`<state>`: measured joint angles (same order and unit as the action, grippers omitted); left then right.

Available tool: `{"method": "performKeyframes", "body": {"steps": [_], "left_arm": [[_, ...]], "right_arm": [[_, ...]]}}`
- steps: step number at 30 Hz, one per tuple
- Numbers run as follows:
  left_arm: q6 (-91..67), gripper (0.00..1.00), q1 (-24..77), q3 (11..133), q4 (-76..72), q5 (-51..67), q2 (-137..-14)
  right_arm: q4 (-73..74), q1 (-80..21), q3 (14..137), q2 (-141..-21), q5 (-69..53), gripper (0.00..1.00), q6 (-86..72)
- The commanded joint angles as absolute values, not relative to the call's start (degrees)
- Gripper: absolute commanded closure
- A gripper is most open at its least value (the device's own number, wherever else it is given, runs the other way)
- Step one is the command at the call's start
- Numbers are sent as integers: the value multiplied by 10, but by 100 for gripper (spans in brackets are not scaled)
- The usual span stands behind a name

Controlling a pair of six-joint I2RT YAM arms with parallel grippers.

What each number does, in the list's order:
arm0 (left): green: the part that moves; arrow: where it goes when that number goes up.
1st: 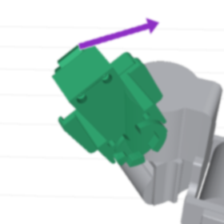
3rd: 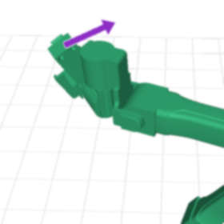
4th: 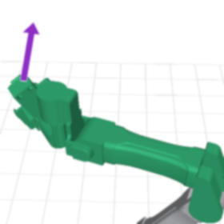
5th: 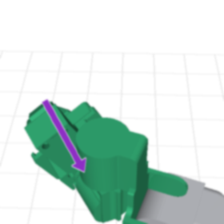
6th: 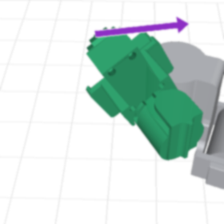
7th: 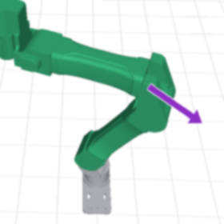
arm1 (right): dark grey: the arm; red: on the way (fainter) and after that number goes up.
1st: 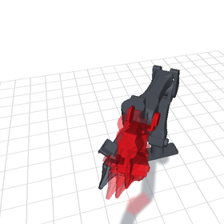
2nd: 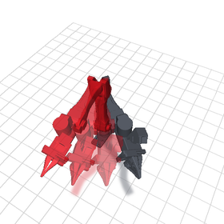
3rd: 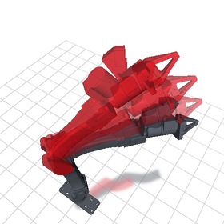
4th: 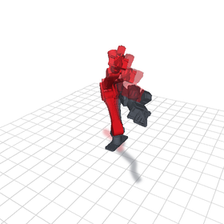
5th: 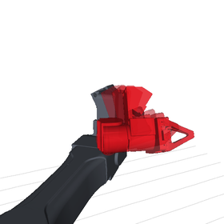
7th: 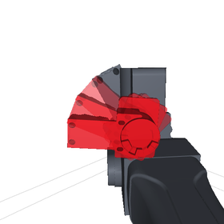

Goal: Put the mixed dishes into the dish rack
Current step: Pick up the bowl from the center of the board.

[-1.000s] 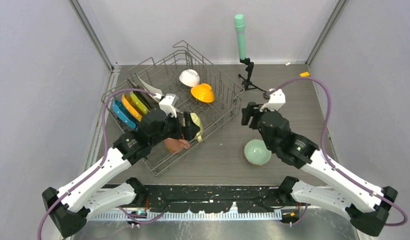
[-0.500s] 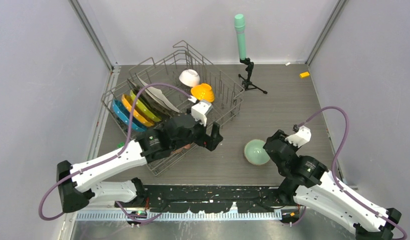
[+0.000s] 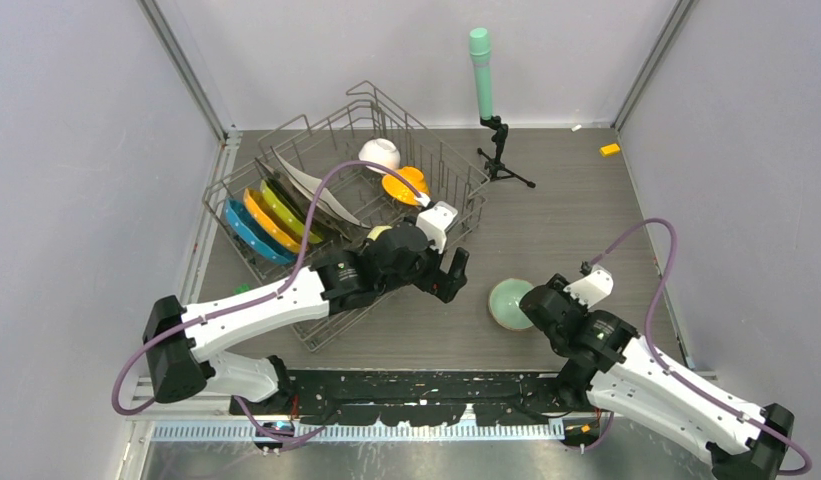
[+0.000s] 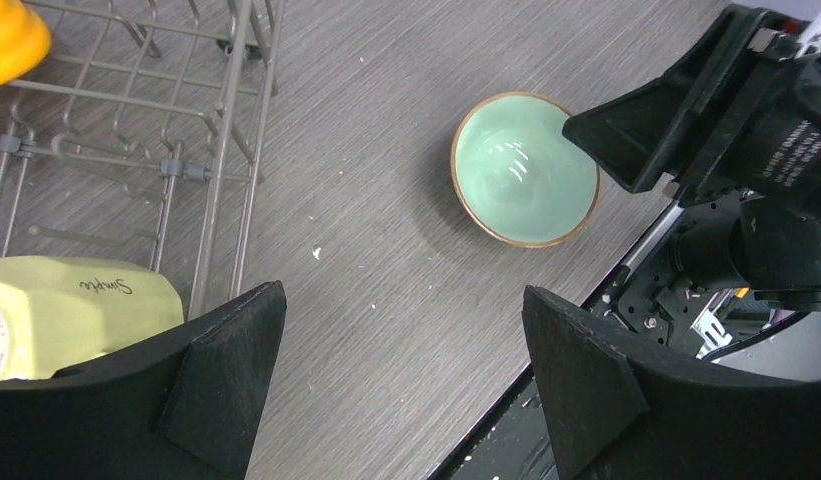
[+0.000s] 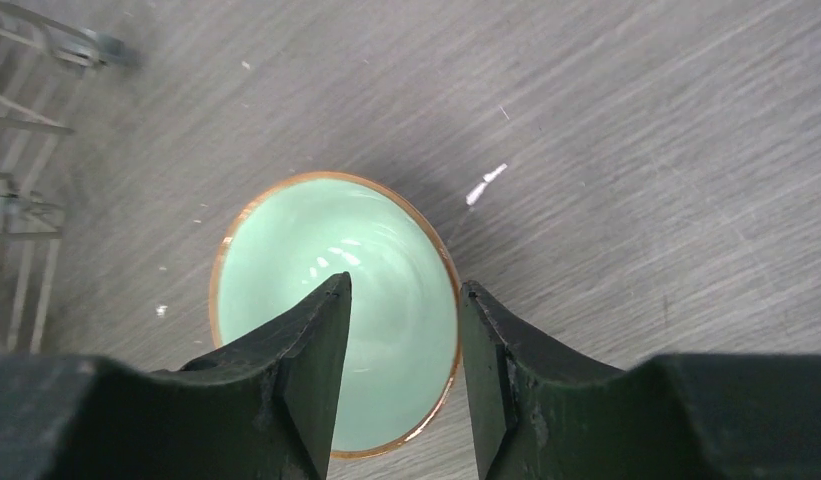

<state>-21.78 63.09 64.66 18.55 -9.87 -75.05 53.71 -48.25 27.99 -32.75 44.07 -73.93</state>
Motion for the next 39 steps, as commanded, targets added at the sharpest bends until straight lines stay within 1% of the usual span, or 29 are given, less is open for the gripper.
{"method": "performKeyframes", "body": {"steps": [1,7,10,11,12,14,15,16,18,20,24,28,35,39], "left_arm": [[-210,9,636,674,155,-90,-763],[-213,9,637,670,155,-89,-771],[-212,8,637,664,154,-92,-772],[-212,8,637,664,154,-93,-774],[-213,8,636,662,154,-94,-776],[-215,8,637,658,153,-100,-781],[-217,8,637,658,152,-104,-784],[-218,8,637,656,151,-107,-786],[-219,8,637,652,144,-110,-792],[-219,8,636,652,142,-109,-806],[-237,7,637,651,134,-102,-823],[-257,6,636,625,85,-89,-824],[-290,6,636,641,84,-80,-870],[-308,10,636,647,70,-70,-894]], "right_arm": [[519,-479,264,-371,439,51,-807],[484,-478,242,-415,442,53,-821],[459,-478,234,-432,435,58,-805],[454,-478,232,-432,433,64,-797],[442,-478,232,-430,432,67,-778],[433,-478,235,-421,432,78,-756],[431,-478,236,-418,433,81,-751],[423,-478,238,-410,434,87,-737],[410,-478,239,-397,432,95,-715],[395,-478,241,-385,421,99,-692],[371,-478,250,-361,397,100,-652],[343,-478,251,-324,366,100,-608],[306,-478,251,-272,310,100,-533],[279,-478,253,-267,278,100,-512]]}}
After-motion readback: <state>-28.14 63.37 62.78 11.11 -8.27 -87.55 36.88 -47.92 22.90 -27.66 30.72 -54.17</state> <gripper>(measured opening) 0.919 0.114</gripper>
